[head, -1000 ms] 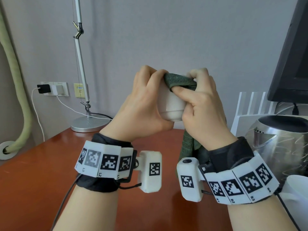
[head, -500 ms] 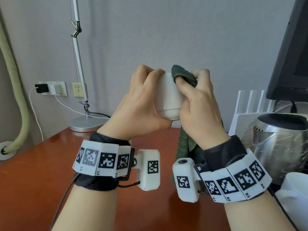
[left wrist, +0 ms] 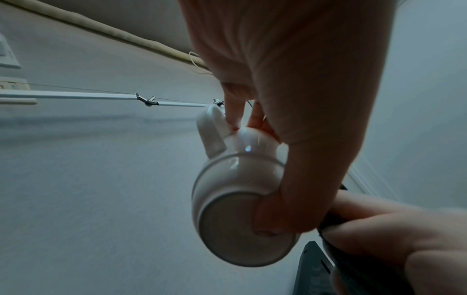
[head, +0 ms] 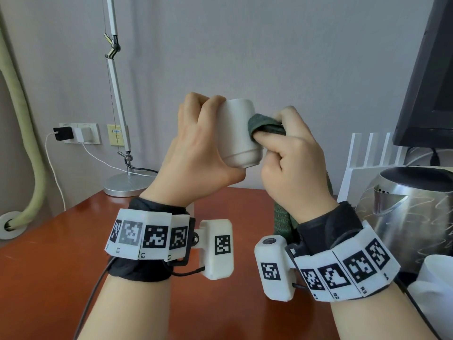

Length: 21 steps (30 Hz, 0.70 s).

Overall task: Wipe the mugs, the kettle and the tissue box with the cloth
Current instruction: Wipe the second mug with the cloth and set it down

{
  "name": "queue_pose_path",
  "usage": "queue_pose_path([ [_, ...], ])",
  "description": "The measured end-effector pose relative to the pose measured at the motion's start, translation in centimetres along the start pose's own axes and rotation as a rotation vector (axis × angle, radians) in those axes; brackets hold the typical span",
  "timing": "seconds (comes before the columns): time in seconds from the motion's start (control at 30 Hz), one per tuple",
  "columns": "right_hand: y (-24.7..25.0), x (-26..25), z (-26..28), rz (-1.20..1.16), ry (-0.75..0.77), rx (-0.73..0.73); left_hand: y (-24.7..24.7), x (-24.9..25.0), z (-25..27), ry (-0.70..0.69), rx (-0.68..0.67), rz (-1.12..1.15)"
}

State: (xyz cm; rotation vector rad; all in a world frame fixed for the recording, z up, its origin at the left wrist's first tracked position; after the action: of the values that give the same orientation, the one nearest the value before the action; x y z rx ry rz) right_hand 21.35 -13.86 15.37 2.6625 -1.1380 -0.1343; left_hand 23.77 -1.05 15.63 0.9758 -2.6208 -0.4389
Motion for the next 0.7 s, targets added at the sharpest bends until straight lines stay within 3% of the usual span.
queue_pose_path([
  [0.2, 0.8, 1.6, -0.1, -0.036, -0.059, 0.063, -0.5, 1.4, -0.1, -0.086, -0.075, 0.048],
  [0.37, 0.6, 2.9, 0.0, -0.011, -0.151, 0.033, -0.4, 1.8, -0.1, -0.107, -0.064, 0.059],
  [0.7, 0.7, 0.5, 0.2, -0.16, 0.007, 0.034, 2.2, -2.1, 0.1, 0.055, 0.106, 0.13],
])
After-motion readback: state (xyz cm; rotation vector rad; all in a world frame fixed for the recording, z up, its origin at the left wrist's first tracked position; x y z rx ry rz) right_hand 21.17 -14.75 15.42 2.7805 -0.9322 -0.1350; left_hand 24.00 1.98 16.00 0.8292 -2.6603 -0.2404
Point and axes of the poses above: each hand's wrist, its own z-axis away from the middle knuckle, its own y-axis out of the back of the hand, x = y × z, the point moved 9 cm from there along -z, towards the middle knuckle, and after that the axes turned 4 degrees about y, right-handed, at the moved point
